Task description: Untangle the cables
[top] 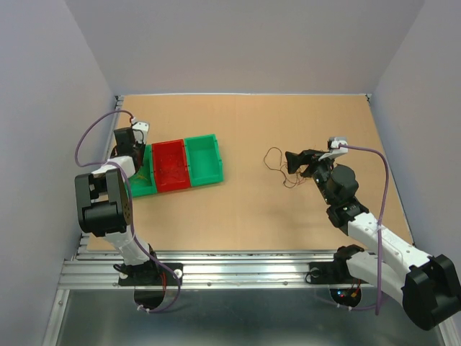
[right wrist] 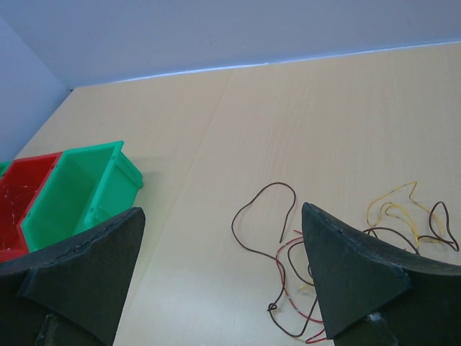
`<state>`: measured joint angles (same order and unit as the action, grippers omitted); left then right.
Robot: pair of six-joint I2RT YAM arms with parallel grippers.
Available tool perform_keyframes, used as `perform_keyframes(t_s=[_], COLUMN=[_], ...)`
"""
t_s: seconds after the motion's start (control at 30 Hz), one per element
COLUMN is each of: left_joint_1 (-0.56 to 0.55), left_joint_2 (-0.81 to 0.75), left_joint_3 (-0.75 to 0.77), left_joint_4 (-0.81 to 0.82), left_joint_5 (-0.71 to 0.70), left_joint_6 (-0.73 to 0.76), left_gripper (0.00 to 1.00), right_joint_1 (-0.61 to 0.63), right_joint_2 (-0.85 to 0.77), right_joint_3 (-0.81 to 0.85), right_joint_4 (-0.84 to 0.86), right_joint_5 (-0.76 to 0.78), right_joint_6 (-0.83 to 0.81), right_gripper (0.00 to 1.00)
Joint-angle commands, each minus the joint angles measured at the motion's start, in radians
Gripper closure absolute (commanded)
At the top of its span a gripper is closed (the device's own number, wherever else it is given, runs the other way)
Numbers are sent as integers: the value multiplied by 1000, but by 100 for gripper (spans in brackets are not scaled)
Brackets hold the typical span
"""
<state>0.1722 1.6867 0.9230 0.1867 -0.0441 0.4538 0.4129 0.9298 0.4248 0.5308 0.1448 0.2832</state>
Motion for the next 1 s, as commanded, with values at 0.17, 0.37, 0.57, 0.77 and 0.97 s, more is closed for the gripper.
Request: perform_keyframes(t_s=[0.17, 0.37, 0.57, 0.77, 0.97], left_joint_1=[4, 4, 4, 6, 4], left_joint_2=[-19, -111, -229, -374, -358], left_joint_3=[-53, -70, -76, -50, 33], left_joint_4=[-84, -122, -156, -231, -268], left_joint_5=[-4, -28, -36, -19, 21], left_joint_6=[20, 33, 28, 22, 13], left_gripper=[100, 100, 84, 57, 47], right_joint_1=[-3, -2, -3, -3, -3], right_joint_2=[-11, -8, -13, -17, -28], right_joint_3=[-18, -17, -20, -21, -27], right_joint_4=[26, 26, 26, 26, 26], right_joint_5=[-14, -17, -14, -11, -14], right_joint_6=[-6, -6, -7, -10, -6], right_gripper=[5, 5, 5, 5, 5])
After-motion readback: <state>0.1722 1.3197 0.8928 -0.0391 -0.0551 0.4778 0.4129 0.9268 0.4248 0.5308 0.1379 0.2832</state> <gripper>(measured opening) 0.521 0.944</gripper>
